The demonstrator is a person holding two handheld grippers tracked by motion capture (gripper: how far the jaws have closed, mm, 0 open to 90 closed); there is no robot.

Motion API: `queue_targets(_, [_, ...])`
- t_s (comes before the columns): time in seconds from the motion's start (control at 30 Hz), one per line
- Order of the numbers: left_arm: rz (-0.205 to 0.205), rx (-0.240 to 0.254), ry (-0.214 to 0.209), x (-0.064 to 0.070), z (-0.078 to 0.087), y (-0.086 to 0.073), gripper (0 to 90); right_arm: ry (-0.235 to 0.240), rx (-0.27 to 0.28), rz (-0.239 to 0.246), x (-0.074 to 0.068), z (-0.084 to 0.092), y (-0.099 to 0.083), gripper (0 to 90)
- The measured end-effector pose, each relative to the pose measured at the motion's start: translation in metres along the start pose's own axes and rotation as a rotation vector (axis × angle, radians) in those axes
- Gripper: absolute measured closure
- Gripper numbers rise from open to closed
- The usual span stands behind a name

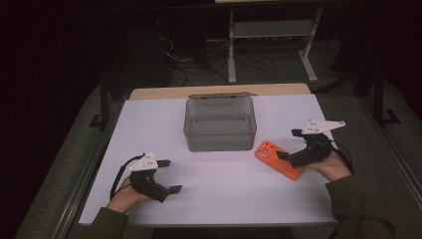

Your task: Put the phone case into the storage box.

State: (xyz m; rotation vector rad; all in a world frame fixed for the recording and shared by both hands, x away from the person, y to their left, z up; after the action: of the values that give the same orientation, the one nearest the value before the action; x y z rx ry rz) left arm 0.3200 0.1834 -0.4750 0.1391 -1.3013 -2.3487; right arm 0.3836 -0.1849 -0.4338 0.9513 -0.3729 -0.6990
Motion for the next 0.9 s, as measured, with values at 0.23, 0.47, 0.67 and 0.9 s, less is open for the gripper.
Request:
queue_targets(0.23, [-0.002, -0.002, -0.002, 0.000, 0.000, 0.000, 0.0, -0.004, 0.012, -0.006, 0.006, -0.002, 0.005, 0.0])
queue_targets(0.47, [0.000, -0.001, 0.000, 0.000, 0.000, 0.000, 0.0, -0.015, 0.018, -0.005, 0.011, -0.003, 0.004, 0.0])
queue_targets(0.67, [-0.003, -0.001, 0.001, 0.000, 0.001, 0.000, 0.0, -0.026, 0.010, -0.012, 0.015, -0.001, 0.000, 0.0])
queue_targets(0.9, [-0.006, -0.005, 0.000, 0.000, 0.000, 0.000, 0.0, -0.036, -0.021, -0.009, 0.019, -0.003, -0.005, 0.0])
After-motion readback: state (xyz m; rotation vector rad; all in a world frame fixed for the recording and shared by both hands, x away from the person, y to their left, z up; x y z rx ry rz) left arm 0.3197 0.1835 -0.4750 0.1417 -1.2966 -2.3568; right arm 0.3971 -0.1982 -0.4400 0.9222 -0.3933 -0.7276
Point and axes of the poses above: each handheld gripper's, and its own axes: z roughly backward along the jaws, y roughly out of its top, x roughly to its right, the point moved 9 cm from there along -z, roughly forward along the jaws, and after that the axes turned 3 degrees about -y, right-handed, at the moved point
